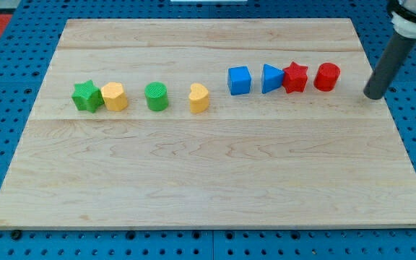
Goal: Push the red star into the red circle
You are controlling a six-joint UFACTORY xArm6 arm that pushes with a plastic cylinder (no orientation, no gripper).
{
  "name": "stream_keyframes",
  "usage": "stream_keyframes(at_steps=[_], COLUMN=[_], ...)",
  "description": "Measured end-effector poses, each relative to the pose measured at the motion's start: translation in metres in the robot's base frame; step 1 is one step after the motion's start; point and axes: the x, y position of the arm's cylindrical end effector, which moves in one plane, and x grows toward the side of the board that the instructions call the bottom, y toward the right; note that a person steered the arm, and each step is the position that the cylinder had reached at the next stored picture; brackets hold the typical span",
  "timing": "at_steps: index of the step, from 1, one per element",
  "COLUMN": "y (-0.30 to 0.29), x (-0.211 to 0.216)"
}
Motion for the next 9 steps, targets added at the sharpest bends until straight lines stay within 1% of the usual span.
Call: stream_keyframes(at_steps=[1,2,3,4,5,6,7,8,9], y=[-0.037,-0.051,-0.112,-0.143,-0.063,-0.033,-0.069,-0.12,-0.125], x=[-0.014,-0.059,-0.095,-0.11,-0.09,-0.026,0.01,-0.042,-0.074])
